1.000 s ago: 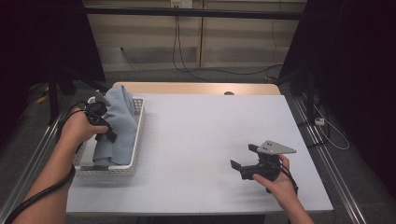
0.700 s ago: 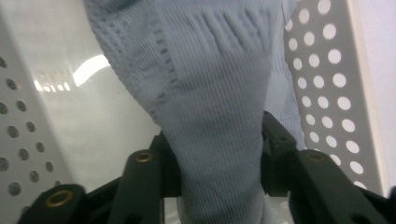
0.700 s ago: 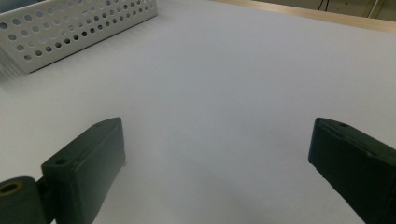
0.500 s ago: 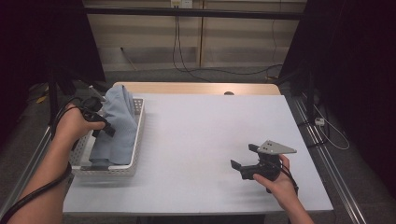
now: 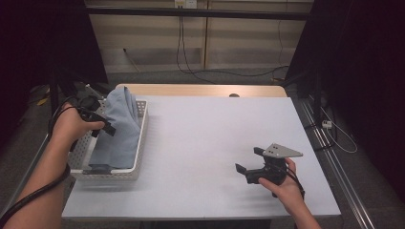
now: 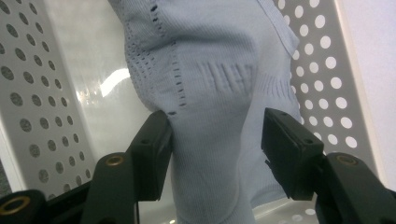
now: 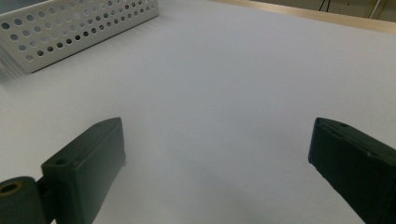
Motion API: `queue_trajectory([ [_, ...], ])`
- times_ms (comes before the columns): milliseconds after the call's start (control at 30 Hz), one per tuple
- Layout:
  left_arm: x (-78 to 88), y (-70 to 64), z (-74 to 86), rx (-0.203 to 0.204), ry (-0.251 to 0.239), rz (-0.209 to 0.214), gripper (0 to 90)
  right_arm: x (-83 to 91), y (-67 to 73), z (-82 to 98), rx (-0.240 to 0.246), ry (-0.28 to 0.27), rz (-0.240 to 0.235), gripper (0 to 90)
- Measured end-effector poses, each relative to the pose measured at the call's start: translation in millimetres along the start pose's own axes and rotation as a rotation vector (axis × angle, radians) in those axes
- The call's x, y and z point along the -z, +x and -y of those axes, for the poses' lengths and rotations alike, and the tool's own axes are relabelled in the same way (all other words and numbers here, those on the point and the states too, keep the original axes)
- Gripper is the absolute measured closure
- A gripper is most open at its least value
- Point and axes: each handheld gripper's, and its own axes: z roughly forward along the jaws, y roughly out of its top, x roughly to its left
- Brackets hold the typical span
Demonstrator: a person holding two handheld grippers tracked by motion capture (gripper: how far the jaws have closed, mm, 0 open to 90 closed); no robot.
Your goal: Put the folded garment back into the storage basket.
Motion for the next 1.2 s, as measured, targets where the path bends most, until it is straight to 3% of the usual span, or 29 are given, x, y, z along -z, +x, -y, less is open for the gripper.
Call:
queue_trajectory([
  [233,1.8,-0.1,-0.6,0.002,-0.011,-0.004,42.1,-0.1,0.1,0.1,0.001,0.001,-0.001,3.8],
  [367,6.6,-1.1,-3.1,0.0,-0.056,0.009,40.0,-0.3,0.5,0.2,0.001,0.003,-0.002,3.8],
  [633,9.0,-3.3,-12.1,-0.041,-0.15,-0.027,38.6,0.0,0.1,0.2,0.001,0.001,-0.001,3.8],
  [800,2.3,2.4,-16.6,-0.026,-0.218,-0.058,49.0,-1.1,0.7,0.8,0.004,0.003,-0.002,3.8],
  [1033,-12.2,9.5,-22.8,-0.009,-0.278,-0.093,66.8,-2.4,0.7,0.5,0.005,0.005,-0.008,3.8],
  [1200,-23.2,10.2,-27.7,-0.008,-0.3,-0.095,76.5,-3.1,0.6,0.1,0.004,0.005,-0.009,3.9],
])
